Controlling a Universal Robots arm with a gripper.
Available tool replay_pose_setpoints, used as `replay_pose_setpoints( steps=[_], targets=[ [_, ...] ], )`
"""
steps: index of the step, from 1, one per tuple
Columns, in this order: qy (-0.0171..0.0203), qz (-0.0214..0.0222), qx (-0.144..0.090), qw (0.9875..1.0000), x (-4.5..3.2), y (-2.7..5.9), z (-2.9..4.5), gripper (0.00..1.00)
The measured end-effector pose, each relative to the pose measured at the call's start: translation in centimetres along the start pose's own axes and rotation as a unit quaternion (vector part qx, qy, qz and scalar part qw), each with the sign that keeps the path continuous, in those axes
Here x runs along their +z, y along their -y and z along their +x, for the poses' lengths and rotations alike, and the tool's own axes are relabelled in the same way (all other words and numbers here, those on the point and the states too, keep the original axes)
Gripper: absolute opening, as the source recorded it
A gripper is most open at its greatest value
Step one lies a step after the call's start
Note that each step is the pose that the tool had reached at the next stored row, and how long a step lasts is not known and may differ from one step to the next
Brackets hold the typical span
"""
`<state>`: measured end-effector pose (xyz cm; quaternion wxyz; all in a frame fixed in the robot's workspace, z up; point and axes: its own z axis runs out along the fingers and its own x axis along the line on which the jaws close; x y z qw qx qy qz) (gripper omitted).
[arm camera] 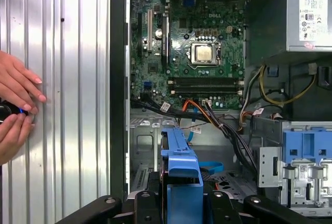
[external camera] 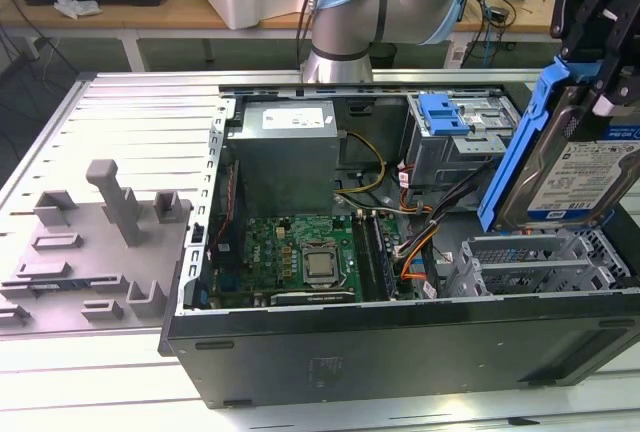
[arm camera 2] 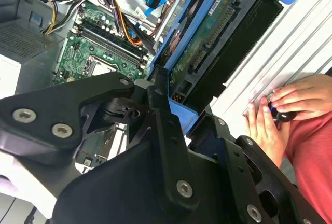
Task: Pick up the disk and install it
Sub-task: 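Insert the disk into the insertion slot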
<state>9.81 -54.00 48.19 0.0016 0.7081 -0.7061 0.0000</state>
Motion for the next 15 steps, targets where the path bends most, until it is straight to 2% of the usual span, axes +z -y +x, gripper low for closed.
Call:
replay_pose_setpoints(
  steps=[15],
  targets=[
    [0.0, 0.0, 0.0, 1.0, 0.56, 0.23, 0.0, 0.37]
  ],
)
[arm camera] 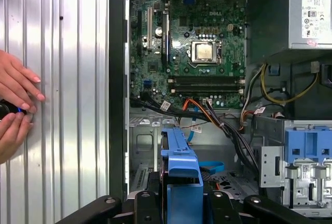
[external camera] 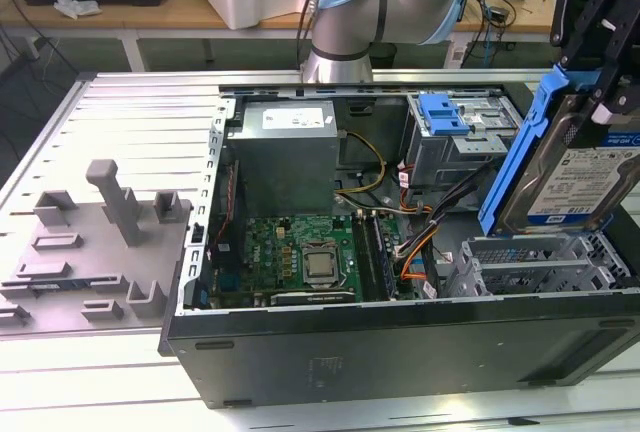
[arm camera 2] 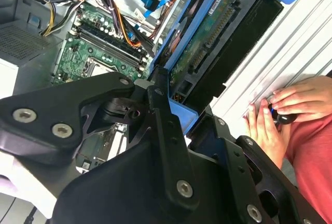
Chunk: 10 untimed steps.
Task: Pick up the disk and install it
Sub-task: 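Insert the disk into the insertion slot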
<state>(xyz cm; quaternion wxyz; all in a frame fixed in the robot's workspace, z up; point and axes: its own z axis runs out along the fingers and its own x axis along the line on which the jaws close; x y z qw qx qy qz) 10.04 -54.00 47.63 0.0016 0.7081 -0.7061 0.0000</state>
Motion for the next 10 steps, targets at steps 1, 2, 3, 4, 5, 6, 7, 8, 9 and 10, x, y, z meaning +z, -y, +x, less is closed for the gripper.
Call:
replay_pose_setpoints(
  steps=[1, 2, 3, 4, 5, 6, 7, 8, 9, 10],
  targets=[
    [0.0, 0.0, 0.0, 1.0, 0.02, 0.01, 0.0, 0.37],
    [0.0, 0.0, 0.0, 1.0, 0.04, 0.03, 0.0, 0.37],
    [0.0, 0.0, 0.0, 1.0, 0.07, 0.04, 0.0, 0.37],
    [0.0, 0.0, 0.0, 1.0, 0.08, 0.06, 0.0, 0.37],
    [0.0, 0.0, 0.0, 1.0, 0.1, 0.06, 0.0, 0.37],
    [0.0001, 0.0, 0.0, 1.0, 0.12, 0.07, -0.01, 0.37],
    [0.0001, 0.0, 0.0, 1.0, 0.13, 0.07, -0.01, 0.37],
    [0.0, 0.0, 0.0, 1.0, 0.18, 0.07, -0.05, 0.37],
    [0.0, 0.0, 0.0, 1.0, 0.19, 0.07, -0.05, 0.37],
    [0.0, 0.0, 0.0, 1.0, 0.19, 0.07, -0.05, 0.37]
  ],
)
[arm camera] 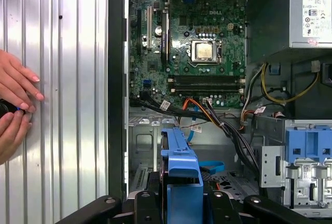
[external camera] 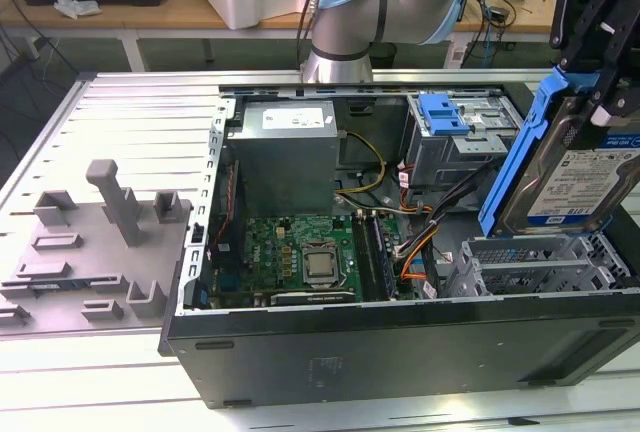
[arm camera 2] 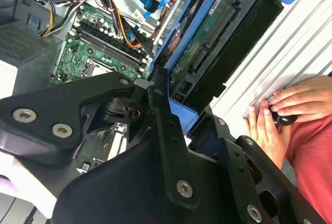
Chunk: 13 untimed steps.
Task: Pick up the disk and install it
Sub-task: 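Insert the disk into the insertion slot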
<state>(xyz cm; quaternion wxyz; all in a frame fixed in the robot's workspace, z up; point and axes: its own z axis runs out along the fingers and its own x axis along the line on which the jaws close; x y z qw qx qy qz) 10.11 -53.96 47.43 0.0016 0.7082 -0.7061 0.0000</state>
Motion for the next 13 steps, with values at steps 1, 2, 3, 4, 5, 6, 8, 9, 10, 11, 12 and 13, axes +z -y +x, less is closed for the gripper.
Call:
replay_pose_setpoints(
  steps=[1, 2, 3, 4, 5, 6, 8, 9, 10, 11, 12, 13],
  targets=[
    [0.0001, 0.0, 0.0, 1.0, 0.01, 0.0, 0.0, 0.37],
    [0.0001, 0.0, 0.0, 1.0, 0.03, 0.0, -0.03, 0.37],
    [-0.0001, 0.0, 0.0, 1.0, 0.03, 0.0, -0.09, 0.37],
    [0.0, 0.0, 0.0, 1.0, 0.06, 0.0, -0.14, 0.37],
    [0.0001, 0.0, 0.0, 1.0, 0.09, 0.0, -0.17, 0.37],
    [0.0, 0.0, 0.0, 1.0, 0.11, 0.0, -0.18, 0.37],
    [0.0001, 0.0, 0.0, 1.0, 0.15, 0.0, -0.19, 0.37],
    [0.0001, 0.0, 0.0, 1.0, 0.17, 0.0, -0.19, 0.37],
    [0.0001, 0.0, 0.0, 1.0, 0.19, 0.0, -0.19, 0.37],
    [0.0004, 0.0, 0.0, 1.0, 0.25, 0.0, -0.19, 0.37],
    [0.0005, 0.0, 0.0, 1.0, 0.26, 0.0, -0.19, 0.37],
    [0.0009, 0.0, 0.0, 1.0, 0.28, 0.0, -0.19, 0.37]
  ],
)
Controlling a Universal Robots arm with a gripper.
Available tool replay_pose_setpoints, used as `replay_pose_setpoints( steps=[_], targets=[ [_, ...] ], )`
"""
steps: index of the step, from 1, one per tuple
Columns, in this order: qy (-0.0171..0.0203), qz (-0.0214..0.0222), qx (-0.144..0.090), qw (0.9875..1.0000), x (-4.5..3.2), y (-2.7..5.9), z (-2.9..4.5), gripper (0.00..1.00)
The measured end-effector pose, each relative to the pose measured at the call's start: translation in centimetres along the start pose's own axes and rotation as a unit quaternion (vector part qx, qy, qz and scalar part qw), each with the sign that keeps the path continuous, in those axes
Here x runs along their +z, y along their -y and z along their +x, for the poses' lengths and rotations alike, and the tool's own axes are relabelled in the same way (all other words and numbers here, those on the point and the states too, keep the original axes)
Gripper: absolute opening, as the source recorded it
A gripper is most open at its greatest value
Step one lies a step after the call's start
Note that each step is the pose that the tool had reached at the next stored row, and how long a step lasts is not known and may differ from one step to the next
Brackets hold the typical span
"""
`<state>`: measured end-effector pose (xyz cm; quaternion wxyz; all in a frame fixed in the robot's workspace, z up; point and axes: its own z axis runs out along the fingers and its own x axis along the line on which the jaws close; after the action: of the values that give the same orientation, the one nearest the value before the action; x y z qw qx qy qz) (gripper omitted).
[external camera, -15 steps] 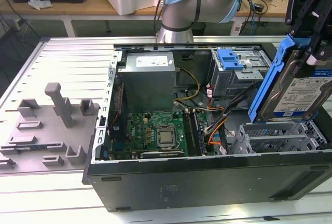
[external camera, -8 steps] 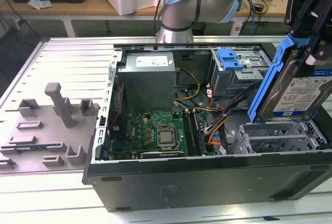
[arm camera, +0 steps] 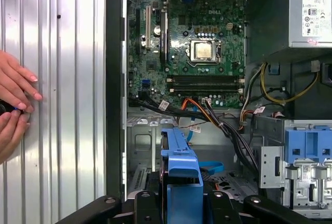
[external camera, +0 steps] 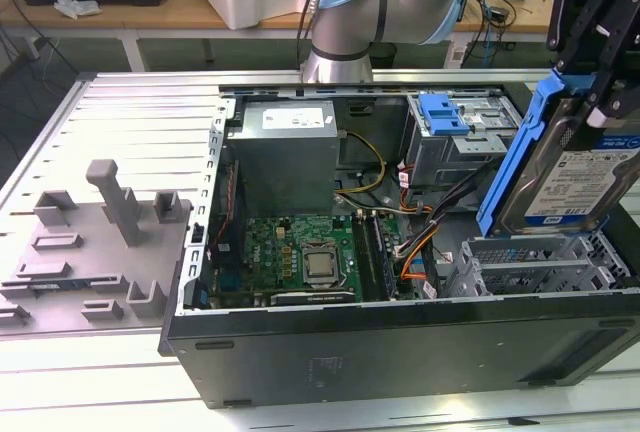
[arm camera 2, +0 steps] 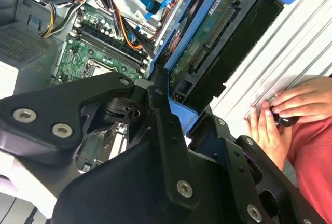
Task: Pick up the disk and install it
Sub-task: 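Insert the disk into the insertion slot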
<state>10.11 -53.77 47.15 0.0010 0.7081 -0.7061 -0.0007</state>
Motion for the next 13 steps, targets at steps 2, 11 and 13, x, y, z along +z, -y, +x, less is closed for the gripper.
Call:
replay_pose_setpoints(
  steps=[2, 11, 13],
  targets=[
    [0.0013, 0.0, 0.0, 1.0, 0.05, 0.0, 0.0, 0.37],
    [0.0043, 0.0, 0.0, 1.0, 0.23, 0.0, 0.0, 0.37],
    [0.0043, 0.0, 0.0, 1.0, 0.28, 0.0, 0.0, 0.37]
  ],
)
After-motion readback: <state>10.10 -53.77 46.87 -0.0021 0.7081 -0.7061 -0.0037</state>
